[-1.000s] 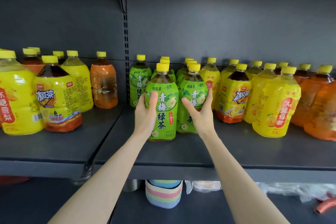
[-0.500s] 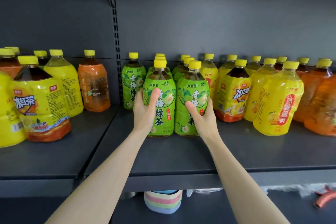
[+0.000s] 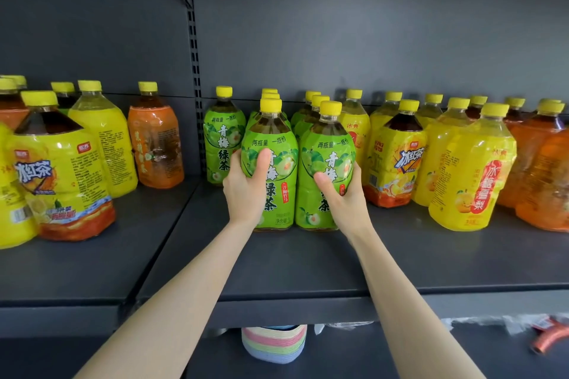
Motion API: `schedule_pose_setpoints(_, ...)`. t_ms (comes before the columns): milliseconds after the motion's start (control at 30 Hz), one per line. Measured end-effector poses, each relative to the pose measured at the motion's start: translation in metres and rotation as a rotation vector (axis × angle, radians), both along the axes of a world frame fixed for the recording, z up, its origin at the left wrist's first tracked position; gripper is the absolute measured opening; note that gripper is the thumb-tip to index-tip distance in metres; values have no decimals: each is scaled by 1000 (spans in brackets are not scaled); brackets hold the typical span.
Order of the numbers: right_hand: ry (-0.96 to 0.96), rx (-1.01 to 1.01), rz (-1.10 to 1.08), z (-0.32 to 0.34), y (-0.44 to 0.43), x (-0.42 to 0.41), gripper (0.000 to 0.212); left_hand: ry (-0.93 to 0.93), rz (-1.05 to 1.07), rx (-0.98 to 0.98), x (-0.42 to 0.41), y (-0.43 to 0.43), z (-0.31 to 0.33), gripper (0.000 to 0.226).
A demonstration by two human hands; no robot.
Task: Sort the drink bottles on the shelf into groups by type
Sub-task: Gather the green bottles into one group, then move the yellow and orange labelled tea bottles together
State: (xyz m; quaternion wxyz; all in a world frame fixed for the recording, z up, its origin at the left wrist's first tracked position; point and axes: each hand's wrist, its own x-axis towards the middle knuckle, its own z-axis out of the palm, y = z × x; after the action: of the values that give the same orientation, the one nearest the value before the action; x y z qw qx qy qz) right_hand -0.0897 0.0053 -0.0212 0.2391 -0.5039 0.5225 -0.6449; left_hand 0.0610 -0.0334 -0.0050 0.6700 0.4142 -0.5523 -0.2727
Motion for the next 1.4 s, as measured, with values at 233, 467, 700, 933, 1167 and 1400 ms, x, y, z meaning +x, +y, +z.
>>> schedule_pose_setpoints(233, 37, 72, -11, 5, 8, 2, 102, -81, 22, 38, 2, 8, 3, 85)
schedule_pose_setpoints(467, 252, 169, -119, 19, 34, 3, 110, -215, -34, 176, 15, 28, 9, 61)
schedule_pose_setpoints(700, 575, 69, -249, 38, 73, 10, 46, -442, 15, 114, 53, 66, 20, 28)
schedule_pose_setpoints(933, 486, -135, -160, 82, 97, 81, 20, -344, 0, -97, 116, 118, 62, 15)
schedule_pose_setpoints(1167, 380, -195, -28, 78, 109, 195, 13, -256, 31, -107, 226, 150, 55, 10)
schedule_pose_setpoints(1400, 323, -161, 48, 41, 99, 317, 8, -240, 83, -57, 346, 140, 15, 13)
